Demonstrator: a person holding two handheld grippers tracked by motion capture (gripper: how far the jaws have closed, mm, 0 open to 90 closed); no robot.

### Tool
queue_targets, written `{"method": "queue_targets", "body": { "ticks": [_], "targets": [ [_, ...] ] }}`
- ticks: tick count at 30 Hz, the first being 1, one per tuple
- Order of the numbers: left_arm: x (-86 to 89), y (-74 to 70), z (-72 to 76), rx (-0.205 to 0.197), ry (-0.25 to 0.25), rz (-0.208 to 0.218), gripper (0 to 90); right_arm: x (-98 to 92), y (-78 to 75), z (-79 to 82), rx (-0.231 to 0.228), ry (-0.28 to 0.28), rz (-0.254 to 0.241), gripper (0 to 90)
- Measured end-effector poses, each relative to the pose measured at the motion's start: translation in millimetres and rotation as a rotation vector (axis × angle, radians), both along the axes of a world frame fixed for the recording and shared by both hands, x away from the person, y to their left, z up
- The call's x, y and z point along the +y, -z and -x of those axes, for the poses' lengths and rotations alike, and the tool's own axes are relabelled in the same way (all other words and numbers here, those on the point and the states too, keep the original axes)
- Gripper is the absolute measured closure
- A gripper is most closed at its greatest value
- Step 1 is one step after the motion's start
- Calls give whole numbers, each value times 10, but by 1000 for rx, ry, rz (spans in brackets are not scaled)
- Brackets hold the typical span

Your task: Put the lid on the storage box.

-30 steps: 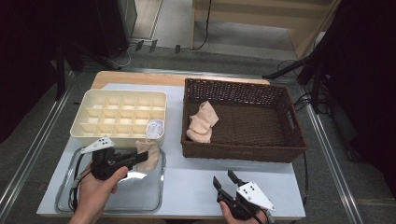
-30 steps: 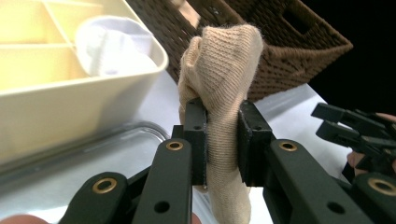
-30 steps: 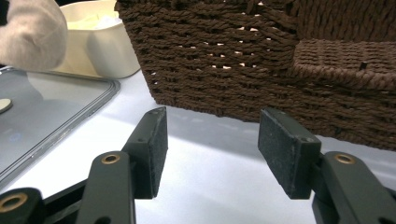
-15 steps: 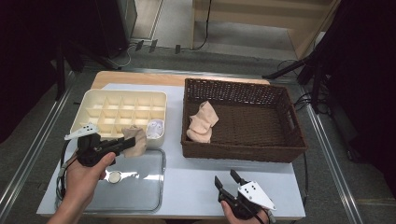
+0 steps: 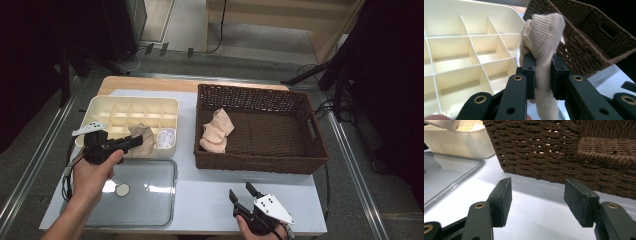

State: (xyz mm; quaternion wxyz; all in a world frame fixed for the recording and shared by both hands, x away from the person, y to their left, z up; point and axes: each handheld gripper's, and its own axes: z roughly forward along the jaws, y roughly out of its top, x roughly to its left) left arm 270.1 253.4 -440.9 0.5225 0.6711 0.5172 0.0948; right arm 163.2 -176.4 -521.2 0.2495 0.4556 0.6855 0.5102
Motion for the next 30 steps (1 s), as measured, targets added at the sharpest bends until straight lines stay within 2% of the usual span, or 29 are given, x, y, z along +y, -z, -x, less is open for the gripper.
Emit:
{"method": "queue_targets", "body": {
  "ticks": [10,16,21,22,24,27,28,30],
  "targets": [
    [31,22,-194,11,-35,-11,778,9,17,-5,8,-8,6,408],
    [45,123,-293,35,-57,-50,778,5,27,-9,12,-11,4,409],
    [-8,209,-367,56,-63,-81,778,10,41,-13,18,-11,5,410],
    [-19,226,-380,61,-64,-98,778,10,44,-16,20,-12,1,411],
    [-44,254,-399,77,-68,-109,777,8,45,-17,21,-12,0,411],
    [-72,285,-420,101,-62,-151,777,-1,47,-19,23,-11,-2,412],
    [-88,310,-435,122,-55,-165,777,-9,48,-21,22,-8,-3,412],
    [-91,329,-447,131,-46,-170,776,-13,48,-23,20,-9,0,413]
  ]
}}
